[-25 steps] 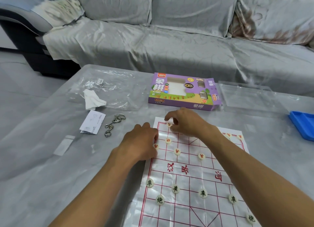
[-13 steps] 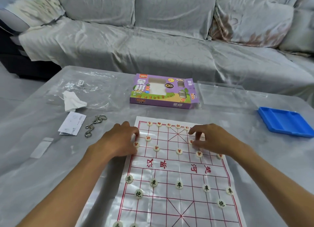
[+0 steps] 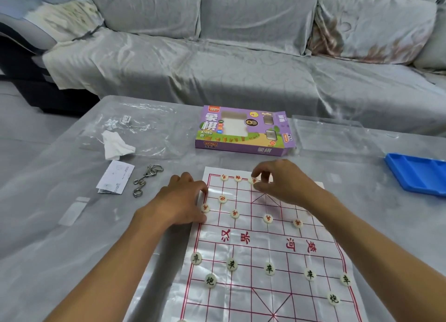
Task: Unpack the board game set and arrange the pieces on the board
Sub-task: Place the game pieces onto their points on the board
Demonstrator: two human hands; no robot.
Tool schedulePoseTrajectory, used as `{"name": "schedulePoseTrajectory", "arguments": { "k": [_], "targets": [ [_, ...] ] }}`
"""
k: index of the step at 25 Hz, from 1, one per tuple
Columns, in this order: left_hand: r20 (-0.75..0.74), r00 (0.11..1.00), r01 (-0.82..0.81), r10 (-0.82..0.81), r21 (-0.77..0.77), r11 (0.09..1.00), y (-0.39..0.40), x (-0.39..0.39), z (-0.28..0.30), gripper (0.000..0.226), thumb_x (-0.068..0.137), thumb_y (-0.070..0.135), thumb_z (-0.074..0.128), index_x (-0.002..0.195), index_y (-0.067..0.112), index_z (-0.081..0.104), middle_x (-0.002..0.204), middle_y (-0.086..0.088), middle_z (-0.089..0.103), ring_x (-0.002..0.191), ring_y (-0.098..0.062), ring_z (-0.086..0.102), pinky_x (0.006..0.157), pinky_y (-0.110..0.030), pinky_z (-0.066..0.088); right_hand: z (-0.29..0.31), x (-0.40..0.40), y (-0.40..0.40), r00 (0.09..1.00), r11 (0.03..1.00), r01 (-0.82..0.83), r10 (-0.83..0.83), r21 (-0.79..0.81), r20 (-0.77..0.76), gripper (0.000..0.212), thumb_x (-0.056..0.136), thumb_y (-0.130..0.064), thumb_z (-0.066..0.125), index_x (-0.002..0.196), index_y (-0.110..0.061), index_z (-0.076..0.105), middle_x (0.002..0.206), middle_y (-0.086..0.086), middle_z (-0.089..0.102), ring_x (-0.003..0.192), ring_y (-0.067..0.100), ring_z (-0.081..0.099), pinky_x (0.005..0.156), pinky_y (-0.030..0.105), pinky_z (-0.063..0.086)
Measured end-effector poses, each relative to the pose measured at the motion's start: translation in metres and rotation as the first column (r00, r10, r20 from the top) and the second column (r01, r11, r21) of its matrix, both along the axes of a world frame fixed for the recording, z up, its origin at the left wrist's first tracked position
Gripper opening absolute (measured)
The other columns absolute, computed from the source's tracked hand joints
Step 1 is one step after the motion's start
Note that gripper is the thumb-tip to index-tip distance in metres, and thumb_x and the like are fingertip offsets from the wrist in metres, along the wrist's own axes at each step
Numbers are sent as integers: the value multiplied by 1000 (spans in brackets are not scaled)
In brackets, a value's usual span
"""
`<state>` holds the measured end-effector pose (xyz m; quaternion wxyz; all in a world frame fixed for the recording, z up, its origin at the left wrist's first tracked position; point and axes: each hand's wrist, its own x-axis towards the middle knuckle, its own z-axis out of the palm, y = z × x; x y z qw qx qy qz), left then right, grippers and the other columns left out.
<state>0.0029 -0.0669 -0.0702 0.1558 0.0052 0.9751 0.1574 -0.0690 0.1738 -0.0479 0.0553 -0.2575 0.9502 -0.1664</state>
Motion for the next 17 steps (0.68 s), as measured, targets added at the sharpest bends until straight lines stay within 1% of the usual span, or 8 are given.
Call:
{"name": "schedulePoseTrajectory", "arguments": {
  "k": [2,4,6,8,11,13,17],
  "targets": [
    [3,1000,9,-9,-19,1000,-1,0,1,68,71,46,77,130,37,45,134,5,36,126,-18,31,99,-36,40,-1,-7,-38,999,999,-37,38,7,-39,21,86,-28,68,106,-23,67,85,-10,61,77,8,55,71,25,49],
    [5,1000,20,-20,-43,999,0,-1,2,69,72,48,76,132,37,43,137,4,35,128,-20,31,101,-38,41,-7,-13,-69,996,999,-43,45,27,-71,22,87,-29,67,108,-24,67,88,-7,62,81,11,55,76,31,52],
    [-1,1000,27,-27,-60,998,1,-2,2,69,73,48,76,132,36,44,138,2,35,128,-21,32,100,-39,42,-16,-19,-90,997,999,-21,23,35,-77,24,87,-29,67,110,-24,66,99,-3,66,84,12,52,78,30,50],
    [-5,1000,27,-28,-62,998,1,-2,0,68,73,46,75,132,35,44,137,1,36,127,-22,32,99,-39,43,-23,-24,-102,998,999,4,-1,45,-68,25,88,-28,67,112,-22,66,107,0,67,84,12,49,76,27,45],
    [-18,999,26,-27,-64,998,1,-1,-1,68,73,44,75,133,33,44,135,0,37,126,-22,33,95,-38,44,-28,-26,-110,999,997,5,-1,73,-51,26,86,-28,69,112,-21,67,107,1,68,86,15,55,74,25,43],
    [-20,999,26,-28,-58,998,1,-2,-1,69,73,44,75,133,34,43,135,0,37,126,-22,33,94,-37,43,-29,-27,-111,999,997,4,-1,83,-36,26,85,-27,70,111,-21,68,106,2,68,88,17,58,74,26,45],
    [-10,1000,24,-25,-70,997,1,-3,0,71,74,44,76,135,34,42,137,0,36,127,-22,33,93,-36,42,-30,-28,-113,999,997,5,-2,75,-37,25,85,-26,71,110,-21,68,106,2,67,88,17,57,75,27,47]
  ]
}}
